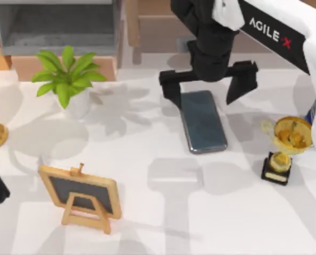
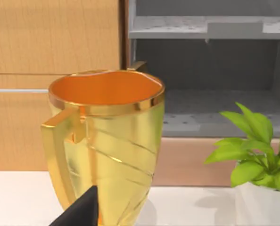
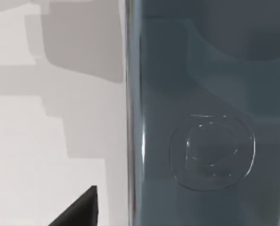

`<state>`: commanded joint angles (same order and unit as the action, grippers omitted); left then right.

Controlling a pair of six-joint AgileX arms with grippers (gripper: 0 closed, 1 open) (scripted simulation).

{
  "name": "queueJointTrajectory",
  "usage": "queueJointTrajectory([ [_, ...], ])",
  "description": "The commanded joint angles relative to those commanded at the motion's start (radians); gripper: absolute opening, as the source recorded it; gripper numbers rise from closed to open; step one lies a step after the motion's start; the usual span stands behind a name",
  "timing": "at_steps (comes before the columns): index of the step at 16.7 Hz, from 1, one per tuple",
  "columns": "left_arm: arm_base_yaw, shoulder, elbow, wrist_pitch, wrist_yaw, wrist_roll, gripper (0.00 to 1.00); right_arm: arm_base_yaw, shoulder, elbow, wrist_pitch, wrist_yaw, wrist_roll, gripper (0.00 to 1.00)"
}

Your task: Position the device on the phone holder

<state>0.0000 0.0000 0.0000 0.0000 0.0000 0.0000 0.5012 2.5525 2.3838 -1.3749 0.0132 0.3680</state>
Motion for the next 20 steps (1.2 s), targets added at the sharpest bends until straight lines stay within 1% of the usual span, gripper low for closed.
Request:
queueJointTrajectory([
  [7, 0.000, 0.000, 0.000, 0.000, 0.000, 0.000, 1.00, 0.001, 0.024, -0.199, 0.225, 0.001, 0.001, 1.00],
  [12, 0.000, 0.000, 0.000, 0.000, 0.000, 0.000, 1.00, 0.001, 0.028, -0.221, 0.249, 0.001, 0.001, 1.00],
  [20, 0.000, 0.000, 0.000, 0.000, 0.000, 0.000, 1.00, 0.001, 0.028, -0.221, 0.249, 0.001, 0.001, 0.40],
])
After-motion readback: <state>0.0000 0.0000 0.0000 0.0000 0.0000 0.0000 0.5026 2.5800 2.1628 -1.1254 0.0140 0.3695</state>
